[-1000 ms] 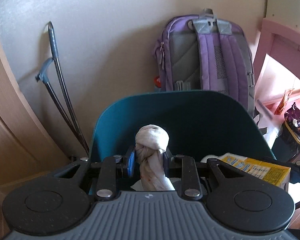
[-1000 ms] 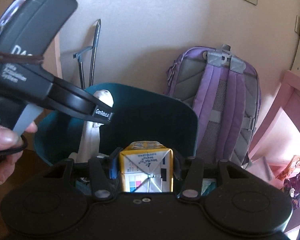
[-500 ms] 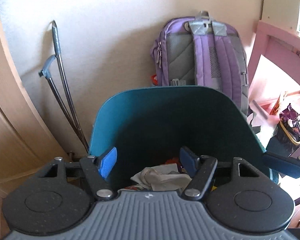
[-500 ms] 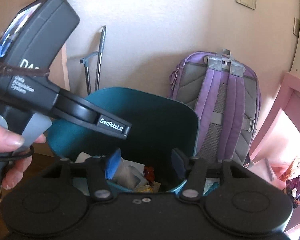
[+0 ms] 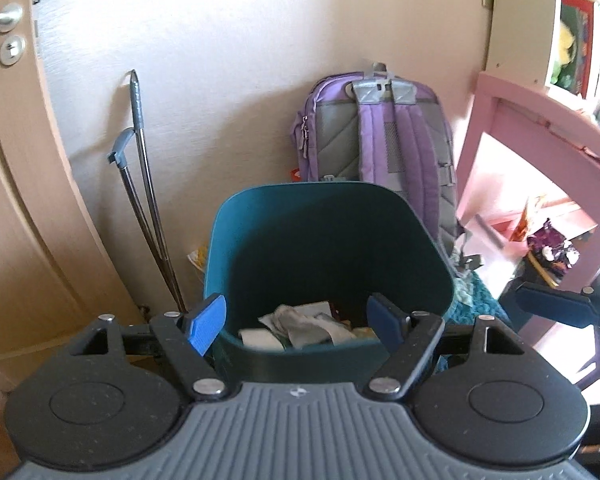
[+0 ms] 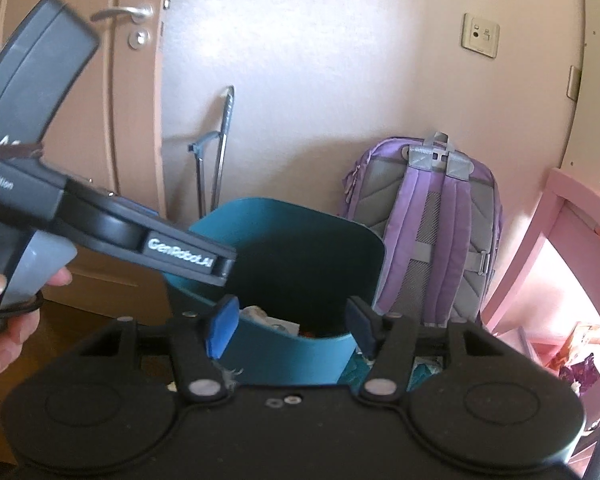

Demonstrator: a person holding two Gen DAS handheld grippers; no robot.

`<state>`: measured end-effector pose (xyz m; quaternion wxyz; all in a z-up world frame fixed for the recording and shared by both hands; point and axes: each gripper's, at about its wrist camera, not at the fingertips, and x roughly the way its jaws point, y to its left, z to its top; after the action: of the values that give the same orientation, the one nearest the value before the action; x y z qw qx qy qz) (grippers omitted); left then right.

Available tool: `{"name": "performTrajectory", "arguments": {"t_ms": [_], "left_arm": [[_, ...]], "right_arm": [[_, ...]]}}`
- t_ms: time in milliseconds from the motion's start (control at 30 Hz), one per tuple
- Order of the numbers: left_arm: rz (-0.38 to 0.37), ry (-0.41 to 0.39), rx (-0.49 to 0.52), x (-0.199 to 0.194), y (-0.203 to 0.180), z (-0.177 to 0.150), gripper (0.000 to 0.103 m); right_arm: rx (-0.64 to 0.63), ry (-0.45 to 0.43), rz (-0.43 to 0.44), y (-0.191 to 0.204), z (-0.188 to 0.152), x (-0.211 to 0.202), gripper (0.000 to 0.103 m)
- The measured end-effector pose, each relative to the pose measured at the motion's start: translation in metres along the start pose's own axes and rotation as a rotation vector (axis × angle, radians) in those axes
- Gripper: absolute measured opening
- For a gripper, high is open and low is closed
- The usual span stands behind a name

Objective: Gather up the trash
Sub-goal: 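Lower both tools from the bin toward the clear tray and red wrapper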

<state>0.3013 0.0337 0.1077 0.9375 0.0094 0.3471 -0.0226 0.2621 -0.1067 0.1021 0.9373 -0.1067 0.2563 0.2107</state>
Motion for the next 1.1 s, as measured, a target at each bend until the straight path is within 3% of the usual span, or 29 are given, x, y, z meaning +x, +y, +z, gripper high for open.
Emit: {"name": "performTrajectory", "arguments": {"t_ms": [300, 600, 667, 800, 1100], "left_arm": [[-0.015, 0.001, -0.019, -0.047, 0.011, -0.043, 0.080], [-0.018, 0.055, -0.037, -0.049, 0.022, -0.106, 0.081], [-0.011, 0.066, -0.057, -0.046, 0.025, -0.121, 0.081], [0.002, 0.086, -0.111, -0.031, 0.033, -0.151, 0.103], [-0.005, 0.230, -0.187, 0.042, 0.045, -0.219, 0.103]], "right_arm": [[-0.005, 0.022, 0.070, 0.013, -0.035, -0.044, 0.059], [-0.008, 0.104, 0.116, 0.032, -0.095, -0.039, 0.060], [0.004, 0.124, 0.126, 0.036, -0.109, -0.034, 0.060], [0.000, 0.170, 0.148, 0.048, -0.140, -0.018, 0.060], [0.028, 0.366, 0.181, 0.072, -0.222, 0.044, 0.060]]}}
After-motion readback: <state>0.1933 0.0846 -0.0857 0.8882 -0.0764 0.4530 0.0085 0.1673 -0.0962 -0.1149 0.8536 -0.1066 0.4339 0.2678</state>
